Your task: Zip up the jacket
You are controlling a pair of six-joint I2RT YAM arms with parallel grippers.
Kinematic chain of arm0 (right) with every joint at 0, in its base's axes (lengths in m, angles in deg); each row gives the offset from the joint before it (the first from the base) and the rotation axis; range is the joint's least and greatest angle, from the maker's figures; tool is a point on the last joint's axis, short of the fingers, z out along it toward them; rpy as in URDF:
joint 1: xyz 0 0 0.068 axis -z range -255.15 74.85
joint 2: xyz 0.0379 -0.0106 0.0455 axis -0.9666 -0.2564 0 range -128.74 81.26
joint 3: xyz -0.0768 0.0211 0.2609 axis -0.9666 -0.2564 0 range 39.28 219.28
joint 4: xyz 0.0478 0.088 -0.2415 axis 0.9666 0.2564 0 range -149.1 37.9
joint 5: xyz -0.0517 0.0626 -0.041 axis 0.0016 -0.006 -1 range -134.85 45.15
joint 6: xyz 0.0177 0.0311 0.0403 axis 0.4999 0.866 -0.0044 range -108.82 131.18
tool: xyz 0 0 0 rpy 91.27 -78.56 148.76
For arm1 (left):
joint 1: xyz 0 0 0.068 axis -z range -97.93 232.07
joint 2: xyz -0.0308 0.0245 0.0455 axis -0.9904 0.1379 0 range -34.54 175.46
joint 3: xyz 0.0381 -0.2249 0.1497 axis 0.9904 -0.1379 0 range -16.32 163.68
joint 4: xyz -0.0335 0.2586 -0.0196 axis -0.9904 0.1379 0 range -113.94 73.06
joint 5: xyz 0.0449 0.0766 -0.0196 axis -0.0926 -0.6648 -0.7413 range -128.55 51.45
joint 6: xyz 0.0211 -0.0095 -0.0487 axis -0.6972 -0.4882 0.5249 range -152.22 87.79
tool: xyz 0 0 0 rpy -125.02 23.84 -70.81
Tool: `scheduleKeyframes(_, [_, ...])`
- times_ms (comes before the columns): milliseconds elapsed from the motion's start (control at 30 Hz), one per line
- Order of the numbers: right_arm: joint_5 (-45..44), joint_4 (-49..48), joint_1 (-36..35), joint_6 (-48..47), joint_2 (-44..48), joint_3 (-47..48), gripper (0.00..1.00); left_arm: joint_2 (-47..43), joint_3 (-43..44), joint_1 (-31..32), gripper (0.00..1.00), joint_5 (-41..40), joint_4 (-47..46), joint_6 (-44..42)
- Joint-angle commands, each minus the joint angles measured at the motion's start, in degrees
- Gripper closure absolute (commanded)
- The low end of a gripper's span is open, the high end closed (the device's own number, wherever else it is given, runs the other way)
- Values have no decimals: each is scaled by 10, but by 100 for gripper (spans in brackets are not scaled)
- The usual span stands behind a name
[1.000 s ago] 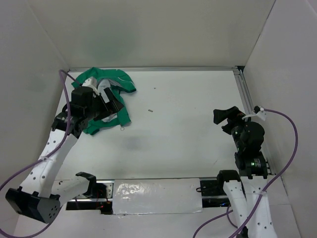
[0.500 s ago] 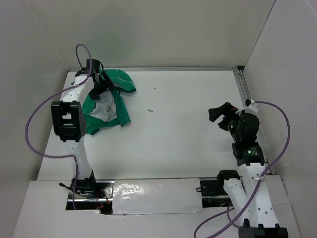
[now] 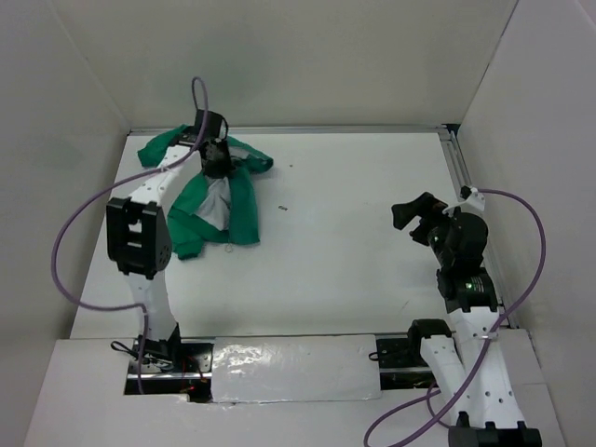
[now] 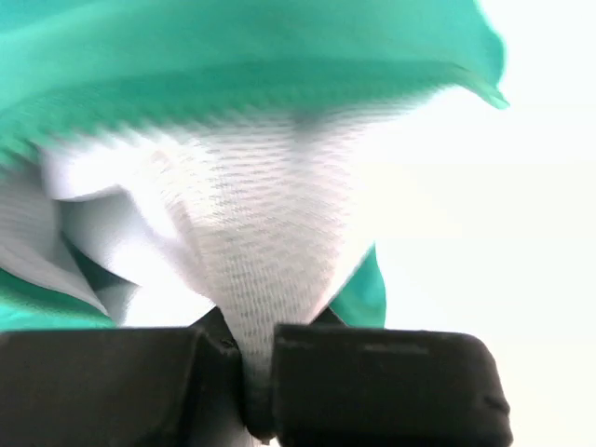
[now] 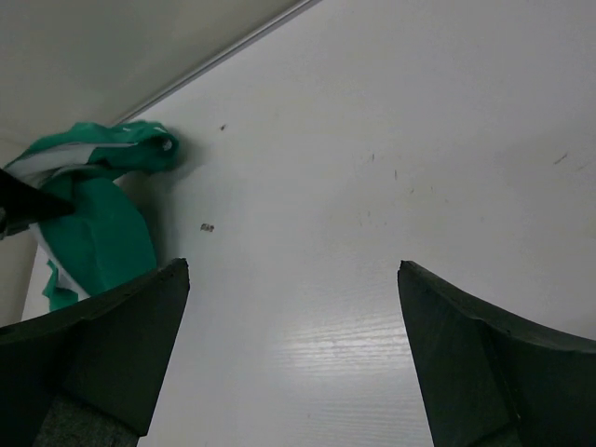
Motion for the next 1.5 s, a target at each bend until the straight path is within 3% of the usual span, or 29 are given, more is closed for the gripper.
scheduleKeyframes(0, [8, -12, 1, -2, 17, 3, 0, -159, -24, 82, 100, 58, -35, -22])
scheduleKeyframes(100, [20, 2, 2, -4, 8, 6, 0, -231, -80, 124, 100, 49, -21, 9])
scheduleKeyframes(200, [45, 20, 0, -13, -11, 14, 0, -268, -130, 149, 92, 62, 2, 32])
scheduleKeyframes(267, [57, 24, 0, -23, -26, 15, 0, -287, -173, 173, 69, 80, 8, 34])
scheduleKeyframes(333, [79, 23, 0, -31, -36, 11, 0, -296, -201, 202, 37, 86, -4, 28])
scheduleKeyframes(367, [81, 24, -2, -30, -46, 7, 0, -298, -222, 209, 1, 89, -5, 26])
scheduleKeyframes(567, [75, 31, -54, -31, -91, -6, 0, -283, -252, 215, 1, 50, 59, 91])
scheduleKeyframes(700, [17, 47, -112, -27, -118, -9, 0, -277, -264, 150, 1, 42, 73, 116])
scheduleKeyframes(867, [-123, 82, -168, 27, -163, -11, 0, -261, -261, 64, 1, 112, 6, 95])
scheduleKeyframes(1100, [-225, 87, -189, 68, -231, -27, 0, -76, -146, 69, 1, 153, -6, 58])
scheduleKeyframes(1267, [-256, 76, -193, 54, -288, -17, 0, -26, -154, 84, 1, 202, -54, 48])
scheduleKeyframes(1333, [-244, 62, -192, 10, -326, 8, 0, -21, -160, 87, 4, 218, -70, 44])
scheduleKeyframes(1433, [-252, 44, -205, -30, -374, 43, 0, -17, -157, 89, 21, 249, -97, 40])
scheduleKeyframes(1467, [-262, 30, -209, -48, -397, 50, 0, -14, -150, 89, 31, 260, -105, 38])
